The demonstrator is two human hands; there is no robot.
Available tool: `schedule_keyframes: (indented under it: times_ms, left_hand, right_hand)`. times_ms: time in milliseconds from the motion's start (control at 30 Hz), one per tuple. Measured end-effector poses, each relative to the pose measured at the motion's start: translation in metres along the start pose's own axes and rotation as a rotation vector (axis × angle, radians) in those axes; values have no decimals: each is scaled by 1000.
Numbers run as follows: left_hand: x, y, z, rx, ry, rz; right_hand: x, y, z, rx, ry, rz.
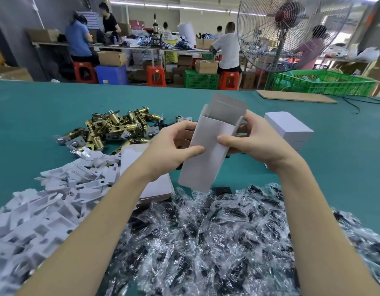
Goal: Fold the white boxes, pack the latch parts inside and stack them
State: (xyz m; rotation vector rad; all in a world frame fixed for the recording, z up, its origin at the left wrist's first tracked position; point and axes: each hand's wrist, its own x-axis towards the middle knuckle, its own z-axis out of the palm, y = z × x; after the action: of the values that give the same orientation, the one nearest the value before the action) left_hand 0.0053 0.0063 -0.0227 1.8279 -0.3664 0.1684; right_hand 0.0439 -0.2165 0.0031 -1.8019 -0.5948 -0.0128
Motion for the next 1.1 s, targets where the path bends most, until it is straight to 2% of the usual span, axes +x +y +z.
schedule_keyframes:
  times_ms: [133,333,467,567,733,833,1100]
  left_hand:
    - [1,-6,6,-34,80,-4]
    - [2,-8,13,-124,210,-18]
    - [1,-8,8,-132,153,-23]
    - [1,-5,4,-186,90,-11]
    - [0,1,1,-209,128,95]
    - [0,2,0,-204,125,98]
    - [-2,12,1,-143,146,181]
  right_hand:
    - [2,4,3,31,63,2]
    - [0,3,14,127,184,-125]
    - [-1,4,10,93,143,-122]
    - [-5,1,5,197,116,-81]
    - [-7,2,-2,223,62,-67]
    - [-6,3,-1,204,59,-77]
    - [-4,-6,3,175,36,-180]
